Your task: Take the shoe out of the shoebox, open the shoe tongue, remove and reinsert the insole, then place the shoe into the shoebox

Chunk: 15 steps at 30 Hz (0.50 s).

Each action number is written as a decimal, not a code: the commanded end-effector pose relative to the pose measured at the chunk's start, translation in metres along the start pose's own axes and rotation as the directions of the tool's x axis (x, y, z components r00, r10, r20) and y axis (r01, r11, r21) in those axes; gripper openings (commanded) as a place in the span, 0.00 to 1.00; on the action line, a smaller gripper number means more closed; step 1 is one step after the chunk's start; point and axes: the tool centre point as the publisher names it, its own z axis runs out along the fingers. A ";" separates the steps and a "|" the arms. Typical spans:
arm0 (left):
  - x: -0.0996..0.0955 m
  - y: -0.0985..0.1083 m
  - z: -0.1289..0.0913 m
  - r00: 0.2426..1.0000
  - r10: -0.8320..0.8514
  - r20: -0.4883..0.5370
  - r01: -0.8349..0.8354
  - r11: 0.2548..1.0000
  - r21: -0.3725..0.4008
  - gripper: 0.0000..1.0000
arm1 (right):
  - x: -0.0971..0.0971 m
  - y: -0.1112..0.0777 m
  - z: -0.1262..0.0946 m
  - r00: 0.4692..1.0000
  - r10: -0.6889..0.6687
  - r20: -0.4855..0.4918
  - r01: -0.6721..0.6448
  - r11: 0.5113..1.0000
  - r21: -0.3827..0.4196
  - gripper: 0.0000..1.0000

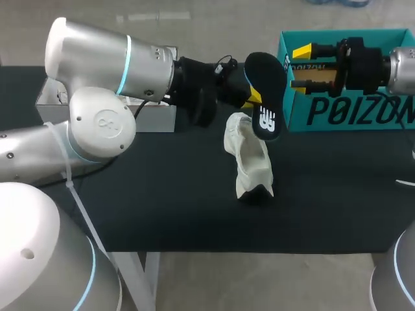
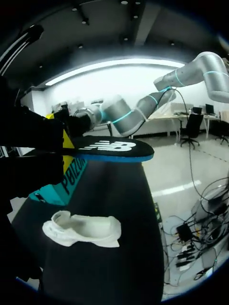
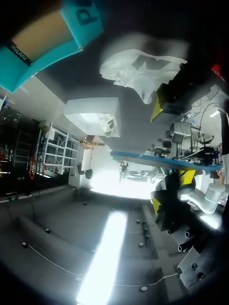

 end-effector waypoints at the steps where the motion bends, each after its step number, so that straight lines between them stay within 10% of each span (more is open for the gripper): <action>1: -0.004 0.002 0.021 1.000 0.030 0.010 -0.030 1.000 -0.005 0.00 | 0.000 0.007 0.012 1.000 0.001 0.002 -0.002 1.000 0.023 0.53; 15: -0.002 0.004 0.033 1.000 -0.018 0.024 0.018 1.000 0.000 0.00 | -0.006 -0.002 0.023 0.999 0.028 -0.017 -0.028 0.999 0.031 0.39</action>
